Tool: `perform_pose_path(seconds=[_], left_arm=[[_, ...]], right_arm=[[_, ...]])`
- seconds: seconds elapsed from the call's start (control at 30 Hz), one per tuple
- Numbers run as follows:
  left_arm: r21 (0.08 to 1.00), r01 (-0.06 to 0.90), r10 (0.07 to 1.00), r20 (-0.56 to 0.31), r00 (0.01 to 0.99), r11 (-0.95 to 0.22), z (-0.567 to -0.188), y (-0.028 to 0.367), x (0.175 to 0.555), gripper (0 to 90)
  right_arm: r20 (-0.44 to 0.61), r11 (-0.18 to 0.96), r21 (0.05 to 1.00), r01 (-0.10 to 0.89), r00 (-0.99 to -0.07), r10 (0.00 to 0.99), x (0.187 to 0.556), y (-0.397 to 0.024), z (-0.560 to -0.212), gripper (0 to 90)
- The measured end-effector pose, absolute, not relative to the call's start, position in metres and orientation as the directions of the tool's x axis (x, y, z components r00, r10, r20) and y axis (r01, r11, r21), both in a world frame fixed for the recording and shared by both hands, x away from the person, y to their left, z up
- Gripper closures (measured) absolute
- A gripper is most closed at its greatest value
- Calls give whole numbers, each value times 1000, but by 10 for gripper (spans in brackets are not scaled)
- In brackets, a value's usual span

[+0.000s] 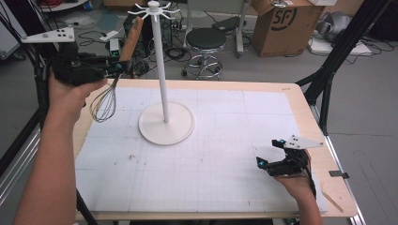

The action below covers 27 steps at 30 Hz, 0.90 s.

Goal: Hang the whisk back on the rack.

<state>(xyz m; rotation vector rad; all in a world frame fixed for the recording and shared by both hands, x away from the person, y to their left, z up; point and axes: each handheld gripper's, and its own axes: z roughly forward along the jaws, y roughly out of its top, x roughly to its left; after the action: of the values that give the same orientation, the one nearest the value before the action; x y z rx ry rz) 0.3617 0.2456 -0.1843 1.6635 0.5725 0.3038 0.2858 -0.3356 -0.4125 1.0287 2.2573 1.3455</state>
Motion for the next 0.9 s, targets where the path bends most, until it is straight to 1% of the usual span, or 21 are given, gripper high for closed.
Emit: perform_pose_path(seconds=[0.13, 0.43, 0.6, 0.8, 0.9], left_arm=[[976, 205, 548, -137, 825, -66, -183, 250, 366, 710], [973, 219, 565, -141, 813, -71, -187, 249, 372, 709], [970, 230, 570, -142, 809, -85, -190, 241, 377, 709], [956, 261, 589, -135, 797, -134, -195, 220, 384, 711], [954, 266, 584, -141, 800, -134, -197, 213, 388, 711]], right_arm=[[87, 298, 858, 418, -691, 718, 286, -336, -413, 2], [93, 290, 860, 419, -688, 719, 286, -337, -412, 2], [93, 292, 859, 421, -688, 719, 285, -337, -412, 2], [95, 291, 858, 424, -687, 720, 286, -337, -412, 2], [93, 289, 861, 419, -688, 720, 286, -338, -412, 2]])
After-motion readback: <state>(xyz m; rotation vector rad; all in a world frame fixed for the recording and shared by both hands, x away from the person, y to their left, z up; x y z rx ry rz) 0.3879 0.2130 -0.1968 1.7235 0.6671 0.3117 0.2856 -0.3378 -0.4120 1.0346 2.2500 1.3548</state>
